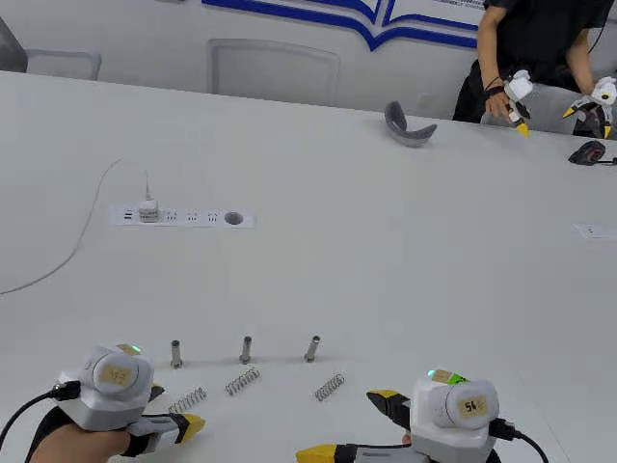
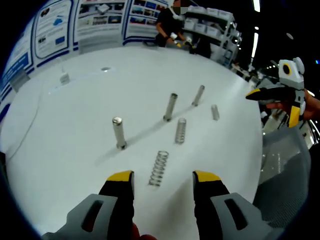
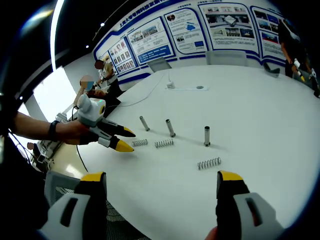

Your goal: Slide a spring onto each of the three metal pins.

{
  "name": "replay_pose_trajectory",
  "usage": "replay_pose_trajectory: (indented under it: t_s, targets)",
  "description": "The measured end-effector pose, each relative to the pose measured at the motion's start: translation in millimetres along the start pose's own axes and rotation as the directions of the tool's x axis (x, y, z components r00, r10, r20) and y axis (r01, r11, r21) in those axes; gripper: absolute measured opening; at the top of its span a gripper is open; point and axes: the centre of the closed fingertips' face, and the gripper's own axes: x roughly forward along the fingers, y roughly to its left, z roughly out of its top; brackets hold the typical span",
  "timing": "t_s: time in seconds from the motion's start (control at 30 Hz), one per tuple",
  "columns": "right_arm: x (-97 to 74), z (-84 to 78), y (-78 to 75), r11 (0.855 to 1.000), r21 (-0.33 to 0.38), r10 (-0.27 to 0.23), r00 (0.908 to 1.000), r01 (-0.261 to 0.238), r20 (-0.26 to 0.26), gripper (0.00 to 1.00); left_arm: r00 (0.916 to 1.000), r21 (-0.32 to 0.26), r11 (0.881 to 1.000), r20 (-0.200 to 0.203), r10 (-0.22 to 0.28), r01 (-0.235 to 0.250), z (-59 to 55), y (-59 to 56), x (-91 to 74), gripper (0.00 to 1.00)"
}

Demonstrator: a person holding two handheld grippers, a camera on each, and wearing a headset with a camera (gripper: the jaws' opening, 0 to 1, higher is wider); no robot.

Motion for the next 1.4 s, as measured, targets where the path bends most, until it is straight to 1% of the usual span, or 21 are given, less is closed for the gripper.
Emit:
replay_pose_trajectory:
  t_s: [0.17, 0.23, 0.3, 0.37, 0.43, 0.47, 0.57, 0.6, 0.73, 0.8, 0.83, 0.87, 0.9, 1.0, 1.17, 1.3, 1.4]
  targets:
    - [-1.0, -0.1, -1.7, 1.000, 0.004, -0.004, 1.0000, 0.004, 0.002, 0.92, 0.9999, -0.031, 0.999, -0.004, 0.015, -0.015, -4.4, 2.7, 5.2, 0.41]
    - [-0.9, -1.0, -2.0, 1.000, 0.004, -0.004, 1.0000, 0.004, 0.000, 0.92, 0.9998, -0.040, 0.999, 0.003, 0.021, -0.021, -3.9, 3.4, 6.7, 0.39]
    - [-0.9, -1.5, -1.6, 1.000, 0.004, -0.003, 1.0000, 0.003, -0.002, 0.92, 0.9997, -0.037, 0.999, 0.007, 0.025, -0.024, -2.2, 2.4, 7.9, 0.38]
    - [-0.6, -1.8, -1.4, 1.000, 0.005, -0.002, 1.0000, 0.002, -0.002, 0.92, 0.9996, -0.021, 0.999, 0.005, 0.027, -0.027, -1.6, 1.2, 9.1, 0.36]
    - [-0.3, -2.1, -1.3, 1.000, 0.005, -0.001, 1.0000, 0.001, -0.003, 0.92, 0.9993, 0.020, 0.999, 0.001, 0.037, -0.037, -1.8, 2.0, 10.3, 0.34]
    - [-0.3, -2.1, -1.4, 1.000, 0.004, -0.001, 1.0000, 0.001, -0.003, 0.92, 0.9993, 0.035, 0.999, 0.005, 0.037, -0.038, -1.2, 1.2, 10.4, 0.32]
    - [0.0, -2.0, -1.3, 1.000, 0.005, 0.000, 1.0000, 0.000, -0.003, 0.92, 0.9991, 0.057, 0.997, -0.001, 0.043, -0.043, -2.6, 0.1, 11.7, 0.29]
    - [0.1, -1.9, -1.4, 1.000, 0.006, -0.001, 1.0000, 0.001, -0.003, 0.92, 0.9988, 0.062, 0.997, 0.005, 0.048, -0.048, -2.2, 1.4, 12.4, 0.28]
    - [1.0, -2.3, -0.6, 1.000, 0.005, 0.003, 1.0000, -0.003, -0.006, 0.92, 0.9969, 0.096, 0.992, 0.003, 0.079, -0.079, -2.9, 5.8, 11.2, 0.20]
    - [1.8, -2.4, 0.2, 1.000, 0.005, 0.006, 1.0000, -0.006, -0.006, 0.92, 0.9963, 0.102, 0.991, -0.001, 0.086, -0.085, -3.9, 6.0, 10.3, 0.16]
    - [2.0, -2.5, 0.7, 1.000, 0.004, 0.007, 1.0000, -0.007, -0.007, 0.92, 0.9964, 0.098, 0.992, -0.002, 0.085, -0.084, -4.6, 5.7, 9.8, 0.14]
    - [2.3, -2.7, 1.4, 1.000, 0.002, 0.008, 0.9999, -0.008, -0.009, 0.92, 0.9973, 0.075, 0.994, -0.003, 0.073, -0.073, -5.3, 4.6, 9.6, 0.12]
    - [2.5, -2.9, 1.9, 1.000, 0.002, 0.009, 0.9999, -0.009, -0.009, 0.92, 0.9973, 0.065, 0.995, 0.000, 0.073, -0.073, -5.2, 6.0, 8.8, 0.11]
    - [2.5, -3.2, 2.6, 1.000, 0.004, 0.011, 0.9999, -0.011, -0.011, 0.92, 0.9973, 0.061, 0.995, -0.004, 0.073, -0.072, -5.9, 7.0, 7.7, 0.11]
    - [2.2, -2.4, 3.0, 1.000, 0.006, 0.013, 0.9999, -0.012, -0.008, 0.92, 0.9971, 0.030, 0.997, -0.005, 0.076, -0.076, -8.1, 9.0, 4.9, 0.11]
    - [1.8, -2.4, 3.8, 1.000, 0.005, 0.015, 0.9998, -0.015, -0.010, 0.92, 0.9971, 0.019, 0.997, 0.004, 0.076, -0.076, -8.3, 8.5, 1.9, 0.11]
    - [1.7, -2.7, 3.7, 1.000, 0.007, 0.015, 0.9998, -0.015, -0.009, 0.92, 0.9973, 0.014, 0.997, 0.009, 0.073, -0.074, -8.5, 5.0, -3.0, 0.11]
